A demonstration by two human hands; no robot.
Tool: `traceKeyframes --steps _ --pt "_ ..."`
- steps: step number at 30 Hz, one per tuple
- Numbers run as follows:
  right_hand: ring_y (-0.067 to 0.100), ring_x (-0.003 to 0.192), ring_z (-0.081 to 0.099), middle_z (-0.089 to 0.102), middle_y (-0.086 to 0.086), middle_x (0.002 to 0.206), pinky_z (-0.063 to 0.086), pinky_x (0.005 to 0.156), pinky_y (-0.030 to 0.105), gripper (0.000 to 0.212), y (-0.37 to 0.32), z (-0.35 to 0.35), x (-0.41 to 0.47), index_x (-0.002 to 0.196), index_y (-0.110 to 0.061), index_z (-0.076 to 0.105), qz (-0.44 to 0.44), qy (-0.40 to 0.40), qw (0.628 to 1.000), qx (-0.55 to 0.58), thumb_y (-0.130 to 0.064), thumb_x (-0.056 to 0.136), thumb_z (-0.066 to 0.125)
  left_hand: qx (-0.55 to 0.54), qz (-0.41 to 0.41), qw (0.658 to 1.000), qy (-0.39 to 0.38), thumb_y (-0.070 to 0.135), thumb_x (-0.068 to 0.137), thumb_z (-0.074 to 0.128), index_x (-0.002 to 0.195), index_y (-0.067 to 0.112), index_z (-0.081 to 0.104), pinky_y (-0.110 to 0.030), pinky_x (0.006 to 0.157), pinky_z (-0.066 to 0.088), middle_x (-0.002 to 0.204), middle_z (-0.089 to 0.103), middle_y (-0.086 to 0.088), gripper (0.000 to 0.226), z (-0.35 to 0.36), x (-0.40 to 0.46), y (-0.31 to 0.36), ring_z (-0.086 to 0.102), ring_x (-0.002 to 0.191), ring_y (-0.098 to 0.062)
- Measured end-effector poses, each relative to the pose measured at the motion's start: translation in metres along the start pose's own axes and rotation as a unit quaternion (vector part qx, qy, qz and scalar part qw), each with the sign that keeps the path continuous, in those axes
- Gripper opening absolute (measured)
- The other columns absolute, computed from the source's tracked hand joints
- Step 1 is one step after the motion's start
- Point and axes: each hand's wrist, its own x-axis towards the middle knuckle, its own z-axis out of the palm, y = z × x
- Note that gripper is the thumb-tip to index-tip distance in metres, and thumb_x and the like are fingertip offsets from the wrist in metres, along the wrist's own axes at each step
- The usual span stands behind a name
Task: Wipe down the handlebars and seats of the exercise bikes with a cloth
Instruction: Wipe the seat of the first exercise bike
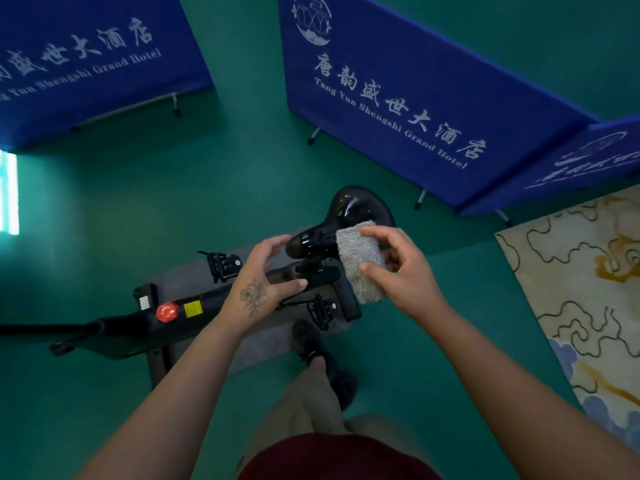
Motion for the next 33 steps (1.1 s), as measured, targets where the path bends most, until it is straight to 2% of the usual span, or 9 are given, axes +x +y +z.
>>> traceKeyframes --steps 3,6,11,16,19,21,26,30,33 --pt "0.017 0.103 0.060 0.059 -0.014 0.123 0.051 0.091 0.032 0.053 0.001 0.011 0.024 0.132 -0.041 0.065 -0.018 -0.025 0.999 -0.037 -0.014 0.087 0.073 -0.009 -0.007 1.000 0.008 0.019 0.081 0.092 0.143 0.037 0.054 -0.043 0.125 0.035 0.151 0.051 0.013 0.075 -0.002 0.020 -0.014 0.043 0.146 -0.003" --pt "0.008 0.117 0.059 0.059 -0.020 0.125 0.047 0.101 0.027 0.055 0.001 0.017 0.048 0.137 -0.034 0.064 -0.042 -0.060 0.993 -0.096 -0.004 0.091 0.071 -0.017 -0.021 1.000 0.006 0.017 0.082 0.091 0.145 0.033 0.054 -0.041 0.122 0.038 0.151 0.051 0.012 0.075 -0.005 0.038 -0.023 0.044 0.145 -0.003" --pt "-0.004 0.124 0.050 0.052 -0.029 0.130 0.042 0.100 0.023 0.057 0.002 0.028 0.085 0.143 -0.038 0.058 -0.052 -0.142 0.974 -0.168 -0.005 0.097 0.061 -0.028 -0.022 0.999 -0.001 0.017 0.084 0.090 0.144 0.032 0.056 -0.041 0.116 0.047 0.150 0.052 0.014 0.070 -0.007 0.063 -0.041 0.047 0.142 -0.001" --pt "-0.002 0.124 0.051 0.058 -0.018 0.133 0.036 0.100 0.011 0.060 0.005 0.038 0.115 0.145 -0.033 0.059 -0.066 -0.206 0.954 -0.205 0.002 0.096 0.055 -0.052 -0.024 0.998 0.004 0.012 0.087 0.086 0.138 0.025 0.062 -0.029 0.107 0.055 0.142 0.059 0.007 0.058 -0.002 0.074 -0.054 0.054 0.133 0.000" --pt "0.005 0.119 0.055 0.061 -0.012 0.125 0.037 0.098 0.015 0.059 0.012 0.041 0.132 0.141 -0.031 0.061 -0.076 -0.226 0.944 -0.227 0.003 0.093 0.054 -0.060 -0.031 0.998 0.007 0.013 0.088 0.086 0.128 0.024 0.069 -0.021 0.101 0.055 0.132 0.064 0.004 0.045 0.002 0.079 -0.059 0.061 0.126 -0.004" --pt "0.006 0.117 0.055 0.062 -0.009 0.123 0.035 0.096 0.010 0.057 0.016 0.042 0.141 0.139 -0.029 0.063 -0.083 -0.239 0.939 -0.234 0.003 0.092 0.054 -0.059 -0.035 0.998 0.016 0.013 0.088 0.086 0.121 0.025 0.071 -0.015 0.095 0.053 0.127 0.067 0.003 0.038 0.005 0.082 -0.060 0.064 0.120 -0.004" --pt "-0.002 0.113 0.050 0.052 -0.025 0.123 0.041 0.096 0.028 0.046 0.019 0.038 0.156 0.135 -0.038 0.061 -0.099 -0.276 0.915 -0.277 -0.015 0.096 0.058 -0.079 -0.047 0.994 0.062 0.007 0.087 0.085 0.111 0.032 0.073 -0.018 0.093 0.056 0.121 0.071 0.006 0.037 0.011 0.084 -0.061 0.070 0.106 -0.004" --pt "0.012 0.115 0.059 0.045 -0.019 0.136 0.049 0.098 0.039 0.051 0.022 0.035 0.166 0.137 -0.043 0.056 -0.137 -0.309 0.876 -0.345 -0.052 0.090 0.072 -0.101 -0.056 0.990 0.075 0.002 0.086 0.084 0.110 0.029 0.074 -0.016 0.087 0.056 0.119 0.071 0.006 0.037 0.014 0.083 -0.059 0.074 0.096 -0.007" --pt "0.013 0.118 0.061 0.041 -0.020 0.147 0.054 0.096 0.044 0.058 0.026 0.036 0.173 0.139 -0.040 0.055 -0.176 -0.335 0.856 -0.353 -0.057 0.087 0.072 -0.115 -0.048 0.989 0.081 -0.001 0.086 0.084 0.110 0.026 0.074 -0.016 0.087 0.056 0.117 0.072 0.005 0.038 0.016 0.081 -0.061 0.073 0.099 -0.002"
